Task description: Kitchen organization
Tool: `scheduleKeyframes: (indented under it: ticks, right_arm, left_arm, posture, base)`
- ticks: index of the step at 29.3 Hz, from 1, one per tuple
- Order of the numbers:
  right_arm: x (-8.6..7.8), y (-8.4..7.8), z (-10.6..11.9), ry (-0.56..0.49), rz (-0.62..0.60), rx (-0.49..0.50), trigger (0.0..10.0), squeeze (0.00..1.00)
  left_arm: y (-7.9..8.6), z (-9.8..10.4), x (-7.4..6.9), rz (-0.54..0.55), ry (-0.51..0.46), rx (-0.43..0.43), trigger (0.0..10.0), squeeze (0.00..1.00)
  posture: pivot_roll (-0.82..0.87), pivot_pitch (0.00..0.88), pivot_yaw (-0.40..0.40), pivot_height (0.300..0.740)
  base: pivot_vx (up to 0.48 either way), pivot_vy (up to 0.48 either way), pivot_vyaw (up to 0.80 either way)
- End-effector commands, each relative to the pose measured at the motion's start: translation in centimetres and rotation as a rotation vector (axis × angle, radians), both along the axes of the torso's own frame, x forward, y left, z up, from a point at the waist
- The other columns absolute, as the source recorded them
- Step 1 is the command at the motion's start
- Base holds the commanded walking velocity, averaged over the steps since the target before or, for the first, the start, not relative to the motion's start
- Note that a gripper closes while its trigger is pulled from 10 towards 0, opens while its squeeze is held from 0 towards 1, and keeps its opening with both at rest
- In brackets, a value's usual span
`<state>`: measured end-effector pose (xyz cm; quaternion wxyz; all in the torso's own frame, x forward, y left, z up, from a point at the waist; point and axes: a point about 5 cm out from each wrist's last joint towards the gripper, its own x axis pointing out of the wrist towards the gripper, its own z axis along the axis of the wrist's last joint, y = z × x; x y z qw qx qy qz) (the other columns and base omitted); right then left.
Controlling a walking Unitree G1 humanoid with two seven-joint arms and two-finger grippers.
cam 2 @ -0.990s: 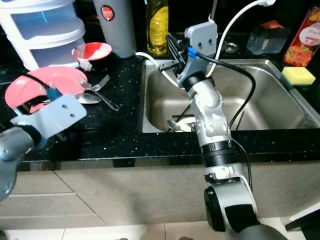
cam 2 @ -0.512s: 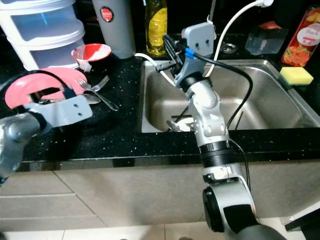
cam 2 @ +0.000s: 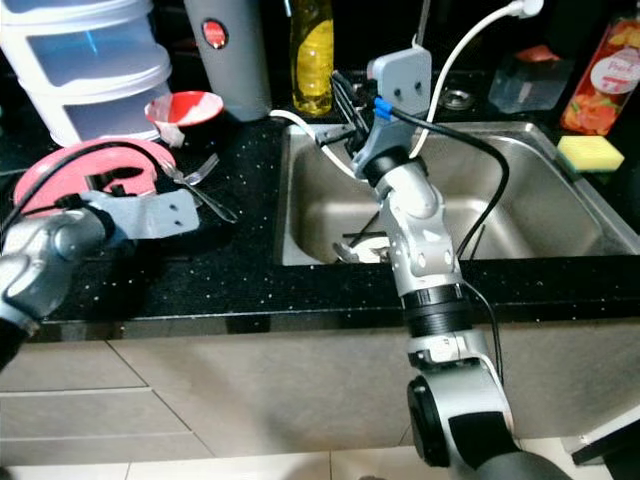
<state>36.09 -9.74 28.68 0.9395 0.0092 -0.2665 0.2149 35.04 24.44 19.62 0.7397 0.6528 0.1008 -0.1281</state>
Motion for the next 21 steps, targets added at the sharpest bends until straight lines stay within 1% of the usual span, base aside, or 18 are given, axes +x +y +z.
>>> scheduleKeyframes:
  ticks: [1,2,3,6,9,10,11,12,13,14,15,17,18,19,21]
  right_arm:
    - [-0.1,0.2,0.0,0.005,0.007,-0.009,10.0,0.0]
    - [-0.1,0.2,-0.1,0.006,0.007,-0.01,10.0,0.0]
    - [-0.1,0.2,-0.1,0.006,0.007,-0.01,10.0,0.0]
    - [-0.1,0.3,-0.1,0.008,0.011,-0.009,10.0,0.0]
    - [-0.1,0.5,0.0,0.01,0.017,-0.007,10.0,0.0]
    - [-0.1,0.5,0.0,0.01,0.019,-0.007,10.0,0.0]
    - [-0.1,0.6,0.0,0.01,0.021,-0.006,10.0,0.0]
    - [-0.1,0.6,0.0,0.01,0.022,-0.006,10.0,0.0]
    - [-0.1,0.6,0.0,0.011,0.023,-0.006,10.0,0.0]
    - [-0.1,0.6,0.0,0.011,0.023,-0.006,10.0,0.0]
    - [-0.1,0.6,0.0,0.011,0.024,-0.006,10.0,0.0]
    - [-0.1,0.7,0.0,0.013,0.029,-0.008,10.0,0.0]
    - [-0.1,0.8,0.0,0.013,0.033,-0.01,10.0,0.0]
    - [-0.1,0.8,0.0,0.013,0.033,-0.01,10.0,0.0]
    - [-0.1,0.9,0.1,0.011,0.035,-0.009,10.0,0.0]
  left_arm:
    - [-0.6,-3.3,-0.3,-0.03,0.088,-0.012,0.0,0.0]
    - [-0.6,-3.4,-0.4,-0.047,0.071,0.002,0.0,0.0]
    - [-0.6,-3.4,-0.4,-0.047,0.071,0.002,0.0,0.0]
    - [-0.5,-3.1,-0.5,-0.071,0.03,-0.01,0.0,0.0]
    - [-0.5,-2.3,-0.3,-0.088,-0.043,-0.038,0.0,0.0]
    - [-0.6,-1.8,-0.2,-0.088,-0.076,-0.057,0.0,0.0]
    - [-0.8,-1.3,-0.1,-0.088,-0.11,-0.103,0.0,0.0]
    - [-1.0,-0.3,0.0,-0.086,-0.178,-0.188,5.7,0.0]
    - [-1.2,0.4,0.1,-0.084,-0.224,-0.246,5.7,0.0]
    - [-1.2,0.4,0.1,-0.084,-0.224,-0.246,5.7,0.0]
    - [-1.4,1.0,0.1,-0.088,-0.253,-0.292,10.0,0.0]
    - [-1.8,2.9,0.2,-0.089,-0.347,-0.382,10.0,0.0]
    - [-1.9,4.9,0.2,-0.078,-0.438,-0.437,10.0,0.0]
    - [-1.9,4.9,0.2,-0.078,-0.438,-0.437,10.0,0.0]
    - [-1.9,7.6,0.2,-0.073,-0.541,-0.495,10.0,0.0]
  posture:
    - [0.1,0.003,-0.007,0.74]
    - [0.1,0.003,-0.007,0.74]
    - [0.1,0.003,-0.007,0.74]
    - [0.11,0.008,-0.014,0.74]
    - [0.11,0.008,-0.017,0.74]
    - [0.11,0.008,-0.017,0.74]
    - [0.11,0.008,-0.017,0.74]
    - [0.11,0.008,-0.017,0.74]
    - [0.11,0.008,-0.017,0.74]
    - [0.11,0.008,-0.017,0.74]
    - [0.12,0.01,-0.023,0.74]
    - [0.12,0.01,-0.028,0.74]
    - [0.12,0.01,-0.028,0.74]
    - [0.12,0.01,-0.028,0.74]
    - [0.12,0.005,-0.03,0.74]
  base:
    - [0.0,0.0,0.0]
    - [0.0,0.0,0.0]
    - [0.0,0.0,0.0]
    - [0.0,0.0,0.0]
    - [0.0,0.0,0.0]
    - [0.0,0.0,0.0]
    - [0.0,0.0,0.0]
    - [0.0,0.0,0.0]
    - [0.0,0.0,0.0]
    - [0.0,0.0,0.0]
    - [0.0,0.0,0.0]
    - [0.0,0.0,0.0]
    - [0.0,0.0,0.0]
    - [0.0,0.0,0.0]
    - [0.0,0.0,0.0]
